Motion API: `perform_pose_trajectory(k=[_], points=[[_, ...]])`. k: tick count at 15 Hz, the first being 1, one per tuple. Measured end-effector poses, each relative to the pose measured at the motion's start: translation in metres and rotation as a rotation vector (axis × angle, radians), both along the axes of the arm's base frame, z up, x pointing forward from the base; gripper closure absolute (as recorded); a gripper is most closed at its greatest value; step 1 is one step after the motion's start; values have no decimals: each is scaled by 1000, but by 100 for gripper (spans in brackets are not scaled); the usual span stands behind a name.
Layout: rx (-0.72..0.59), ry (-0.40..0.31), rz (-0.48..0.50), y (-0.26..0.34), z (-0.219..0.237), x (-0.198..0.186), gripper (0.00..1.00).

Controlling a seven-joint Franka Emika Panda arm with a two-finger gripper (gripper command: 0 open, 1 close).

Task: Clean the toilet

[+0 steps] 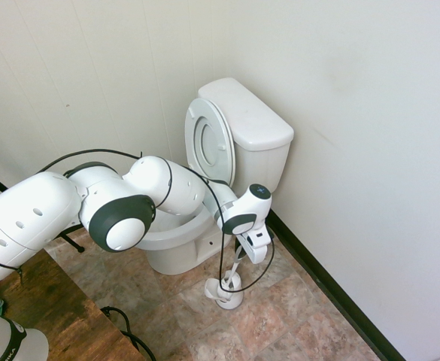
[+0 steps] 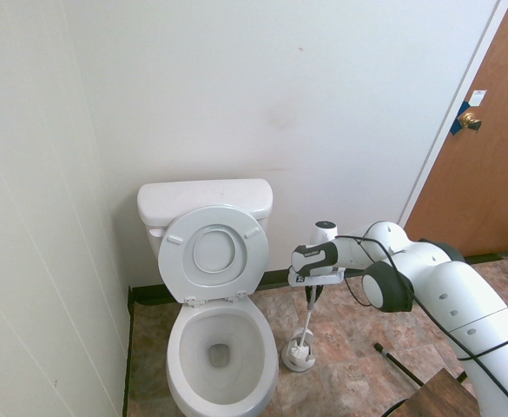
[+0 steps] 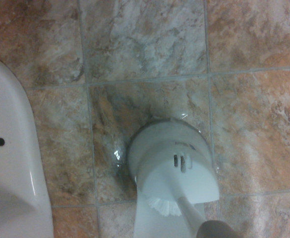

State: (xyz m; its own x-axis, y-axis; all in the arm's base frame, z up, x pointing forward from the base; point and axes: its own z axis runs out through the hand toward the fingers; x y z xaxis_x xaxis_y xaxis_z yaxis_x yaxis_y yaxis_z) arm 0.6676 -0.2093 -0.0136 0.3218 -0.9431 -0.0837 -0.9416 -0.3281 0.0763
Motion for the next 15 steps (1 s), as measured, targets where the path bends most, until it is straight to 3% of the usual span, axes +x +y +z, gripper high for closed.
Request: perform_pose_trajectory(k=[8,15], points=[[6,-143,-44,6,-4,-75,100],[2,-164,-41,24,7,-100,100]])
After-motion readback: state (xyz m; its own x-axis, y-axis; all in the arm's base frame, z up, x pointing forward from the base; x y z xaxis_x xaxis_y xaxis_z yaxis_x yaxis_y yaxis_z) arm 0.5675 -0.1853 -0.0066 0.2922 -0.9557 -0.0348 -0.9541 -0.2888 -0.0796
